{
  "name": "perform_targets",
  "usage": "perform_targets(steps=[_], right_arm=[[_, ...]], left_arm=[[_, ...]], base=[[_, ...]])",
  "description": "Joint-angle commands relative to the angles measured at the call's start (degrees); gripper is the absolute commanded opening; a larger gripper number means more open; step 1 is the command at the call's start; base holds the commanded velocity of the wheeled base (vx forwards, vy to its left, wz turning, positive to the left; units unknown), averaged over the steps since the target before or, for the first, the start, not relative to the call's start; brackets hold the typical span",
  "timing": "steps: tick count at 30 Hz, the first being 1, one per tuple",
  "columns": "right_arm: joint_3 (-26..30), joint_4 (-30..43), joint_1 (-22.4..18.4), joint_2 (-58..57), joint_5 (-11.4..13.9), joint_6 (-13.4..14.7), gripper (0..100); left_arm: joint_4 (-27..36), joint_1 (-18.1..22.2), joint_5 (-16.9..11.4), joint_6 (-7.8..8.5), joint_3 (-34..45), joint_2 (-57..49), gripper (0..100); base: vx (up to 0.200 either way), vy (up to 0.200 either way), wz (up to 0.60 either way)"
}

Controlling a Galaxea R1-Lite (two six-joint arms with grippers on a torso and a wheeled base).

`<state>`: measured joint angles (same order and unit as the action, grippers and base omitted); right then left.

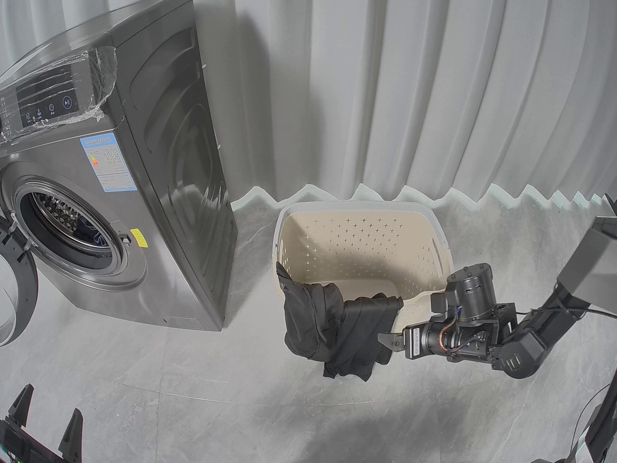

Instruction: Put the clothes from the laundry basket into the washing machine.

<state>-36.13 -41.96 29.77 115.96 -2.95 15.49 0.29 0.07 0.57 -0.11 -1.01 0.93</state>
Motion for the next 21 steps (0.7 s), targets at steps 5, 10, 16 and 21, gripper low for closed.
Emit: perform_targets(steps=[5, 10, 16, 21], right_arm=[[-8.16, 0.65, 0.38, 8.94, -0.04, 2.00, 100], [-11.15, 0.92, 0.03, 12.01, -0.04, 2.08, 100], [-15.02, 2.94, -0.41, 14.74, -0.04, 2.26, 100], [-18.45, 3.99, -1.20, 17.29, -0.04, 2.35, 100]], left_arm=[[-0.03, 0.01, 0.04, -0.15, 0.92, -0.93, 100], [-0.03, 0.01, 0.04, -0.15, 0.92, -0.93, 100], [0.06, 0.01, 0.04, -0.24, 0.92, -0.93, 100], [-0.03, 0.01, 0.04, -0.24, 0.92, -0.93, 100]], base=[[0.000, 0.000, 0.00], [0.000, 0.000, 0.00], [0.000, 0.000, 0.00], [0.000, 0.000, 0.00]])
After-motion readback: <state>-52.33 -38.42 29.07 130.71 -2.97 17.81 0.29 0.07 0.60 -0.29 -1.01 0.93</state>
